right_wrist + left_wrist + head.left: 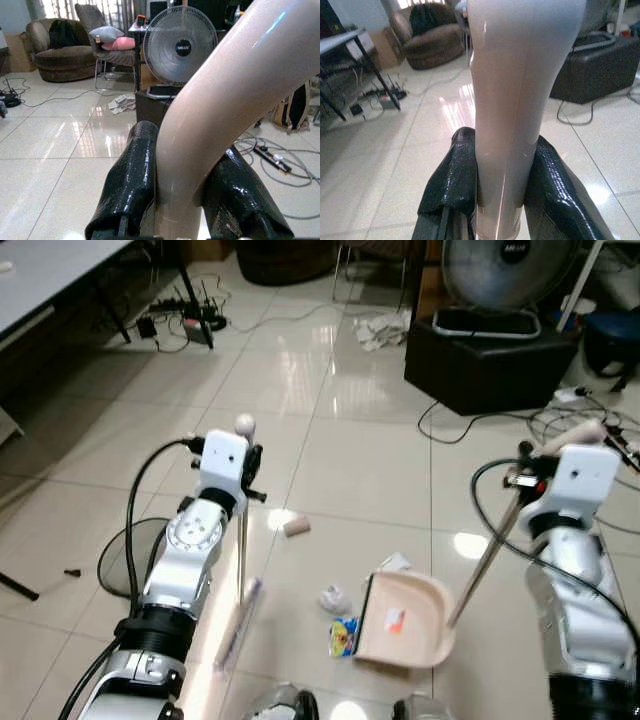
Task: Sweep floor
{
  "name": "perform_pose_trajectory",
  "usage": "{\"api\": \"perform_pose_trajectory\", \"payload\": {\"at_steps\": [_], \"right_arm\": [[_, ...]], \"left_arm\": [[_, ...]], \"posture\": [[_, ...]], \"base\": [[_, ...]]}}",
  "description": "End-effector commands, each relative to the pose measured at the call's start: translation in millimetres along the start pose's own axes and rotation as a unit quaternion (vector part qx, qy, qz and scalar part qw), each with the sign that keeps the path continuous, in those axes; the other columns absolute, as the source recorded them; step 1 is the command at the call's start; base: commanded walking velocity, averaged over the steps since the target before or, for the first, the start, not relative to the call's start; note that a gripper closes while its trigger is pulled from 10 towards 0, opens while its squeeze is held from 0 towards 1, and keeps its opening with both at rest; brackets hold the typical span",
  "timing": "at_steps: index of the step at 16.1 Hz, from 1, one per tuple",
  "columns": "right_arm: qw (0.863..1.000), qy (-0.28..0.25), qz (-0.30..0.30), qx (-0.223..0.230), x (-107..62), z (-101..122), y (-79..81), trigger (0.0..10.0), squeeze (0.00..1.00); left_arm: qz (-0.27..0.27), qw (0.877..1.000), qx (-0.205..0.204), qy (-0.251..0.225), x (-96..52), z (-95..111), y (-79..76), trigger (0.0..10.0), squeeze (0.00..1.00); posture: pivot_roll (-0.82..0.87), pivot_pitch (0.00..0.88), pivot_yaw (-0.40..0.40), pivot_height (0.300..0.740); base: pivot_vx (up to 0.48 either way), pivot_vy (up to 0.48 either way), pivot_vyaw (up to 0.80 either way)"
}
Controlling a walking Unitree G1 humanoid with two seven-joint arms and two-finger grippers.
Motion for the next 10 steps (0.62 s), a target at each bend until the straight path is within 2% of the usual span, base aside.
{"api": "perform_pose_trajectory", "payload": {"at_steps": [1,3,5,8,10], "right_arm": [[1.000,-0.027,-0.009,-0.007,4.1,8.6,-4.7,10.0,0.00],[0.999,-0.029,-0.010,-0.028,12.1,4.7,-7.9,10.0,0.00],[0.999,-0.017,0.000,-0.033,19.8,-4.8,-6.7,10.0,0.00],[0.999,-0.007,-0.008,-0.052,22.4,-20.2,-2.2,10.0,0.00],[0.999,-0.024,-0.033,-0.028,26.2,-22.0,-1.5,10.0,0.00]], "left_arm": [[0.004,0.999,0.009,-0.032,4.8,14.7,2.2,10.0,0.00],[0.004,0.999,0.000,-0.047,8.8,20.6,1.3,10.0,0.00],[0.000,0.998,0.014,-0.067,10.5,25.6,1.2,10.0,0.00],[0.013,0.996,0.012,-0.083,9.0,26.8,4.5,10.0,0.00],[0.001,0.998,0.000,-0.069,6.4,15.0,1.2,10.0,0.00]], "posture": [[0.01,0.181,0.112,0.740],[0.02,0.201,0.113,0.740],[0.05,0.257,0.107,0.740],[0.07,0.311,0.124,0.740],[0.09,0.313,0.133,0.740]], "base": [[0.000,0.000,0.00],[0.000,0.000,0.00],[0.000,0.000,0.00],[0.000,0.000,0.00],[0.000,0.000,0.00]]}}
Point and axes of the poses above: a point about 5 cm out from each wrist's last joint towards the gripper, its own x axis pointing out of the wrist towards the gripper, its own z axis along the axis of the wrist's last joint, y = z × x, the point moved 1 cm from there along x, pointing out of the wrist towards the gripper, and after that the axes turned 11 degrees about -x, right-handed, at the moved point
